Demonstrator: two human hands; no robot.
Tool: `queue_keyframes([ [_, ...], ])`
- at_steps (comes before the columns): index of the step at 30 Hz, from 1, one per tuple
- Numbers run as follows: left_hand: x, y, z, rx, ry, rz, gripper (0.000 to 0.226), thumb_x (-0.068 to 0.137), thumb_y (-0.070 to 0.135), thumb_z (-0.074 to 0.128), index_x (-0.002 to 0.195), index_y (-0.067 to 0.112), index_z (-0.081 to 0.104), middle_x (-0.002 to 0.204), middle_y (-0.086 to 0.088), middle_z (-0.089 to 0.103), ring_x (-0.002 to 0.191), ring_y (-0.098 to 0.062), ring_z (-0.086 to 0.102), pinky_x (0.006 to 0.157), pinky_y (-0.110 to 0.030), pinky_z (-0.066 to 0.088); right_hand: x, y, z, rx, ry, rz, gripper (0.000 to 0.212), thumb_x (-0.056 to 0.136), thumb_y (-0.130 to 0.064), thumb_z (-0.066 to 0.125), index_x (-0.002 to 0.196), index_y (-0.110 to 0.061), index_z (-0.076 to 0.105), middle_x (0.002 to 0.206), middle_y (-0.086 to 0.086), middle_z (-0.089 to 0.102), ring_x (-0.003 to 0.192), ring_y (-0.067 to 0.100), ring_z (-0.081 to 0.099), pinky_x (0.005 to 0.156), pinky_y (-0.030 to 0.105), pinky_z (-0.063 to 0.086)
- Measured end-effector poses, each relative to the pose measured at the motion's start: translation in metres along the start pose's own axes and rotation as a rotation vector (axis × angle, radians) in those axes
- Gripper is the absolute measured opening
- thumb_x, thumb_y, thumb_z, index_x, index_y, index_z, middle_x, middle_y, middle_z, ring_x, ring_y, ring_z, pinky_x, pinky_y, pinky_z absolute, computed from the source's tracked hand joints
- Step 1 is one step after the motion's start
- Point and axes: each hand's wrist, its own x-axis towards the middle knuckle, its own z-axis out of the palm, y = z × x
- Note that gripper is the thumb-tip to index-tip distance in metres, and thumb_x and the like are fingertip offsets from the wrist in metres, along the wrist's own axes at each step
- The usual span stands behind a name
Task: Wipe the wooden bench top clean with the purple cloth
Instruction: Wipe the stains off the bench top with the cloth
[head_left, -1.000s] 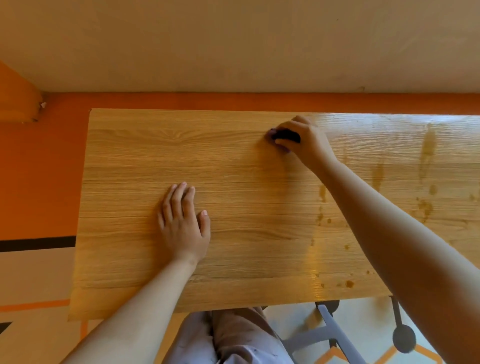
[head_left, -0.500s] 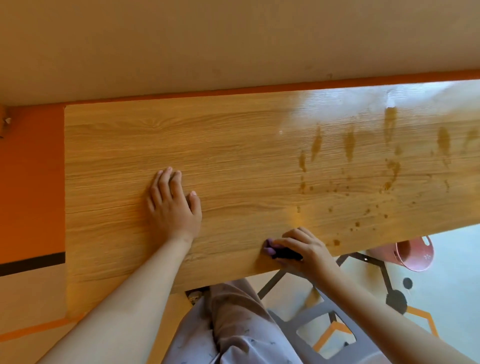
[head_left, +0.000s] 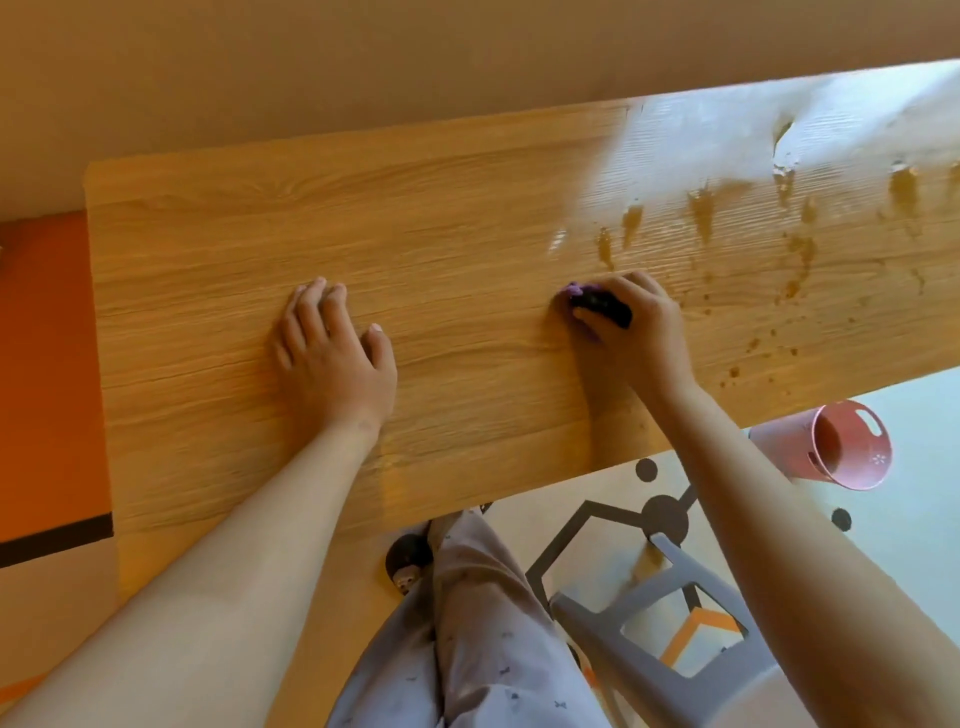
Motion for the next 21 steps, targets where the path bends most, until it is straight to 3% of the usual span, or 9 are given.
queue_keyframes([
  [4,0.0,0.0,0.001,-0.005,0.01,0.012,0.047,0.089,0.032,0.044,0.131,0.01,0.047,0.144,-0.009,0.042,0.136,-0.031,0.033,0.11,-0.049,0.025,-0.065,-0.013,-0.007,0.052,-0.003,0.114,0.022,0.08,-0.023,0.073,0.101,-0.015,0.07,0.095,-0.001,0.061,0.088,0.016,0.058,0.077,0.026,0.047],
  [9,0.0,0.002,-0.001,-0.004,0.01,0.008,0.048,0.089,0.031,0.045,0.13,0.009,0.047,0.144,-0.009,0.042,0.136,-0.032,0.032,0.109,-0.049,0.025,-0.14,-0.041,-0.012,0.107,0.015,0.237,0.021,0.077,-0.018,0.076,0.098,-0.017,0.071,0.089,-0.006,0.059,0.082,0.008,0.057,0.074,0.009,0.039],
  [16,0.001,0.004,-0.004,-0.006,0.009,0.007,0.047,0.089,0.031,0.046,0.13,0.009,0.046,0.143,-0.01,0.042,0.135,-0.032,0.033,0.108,-0.051,0.026,-0.146,-0.038,-0.007,0.086,0.093,0.339,0.022,0.077,-0.01,0.076,0.098,-0.014,0.07,0.088,-0.004,0.058,0.081,0.013,0.056,0.073,0.008,0.038],
  [21,0.0,0.003,-0.003,-0.009,0.006,0.004,0.047,0.089,0.03,0.047,0.131,0.009,0.046,0.144,-0.01,0.041,0.135,-0.032,0.032,0.109,-0.051,0.025,-0.131,0.015,-0.046,0.034,0.298,0.463,0.019,0.082,-0.009,0.071,0.101,-0.007,0.068,0.092,0.007,0.063,0.085,0.016,0.055,0.074,0.003,0.036],
])
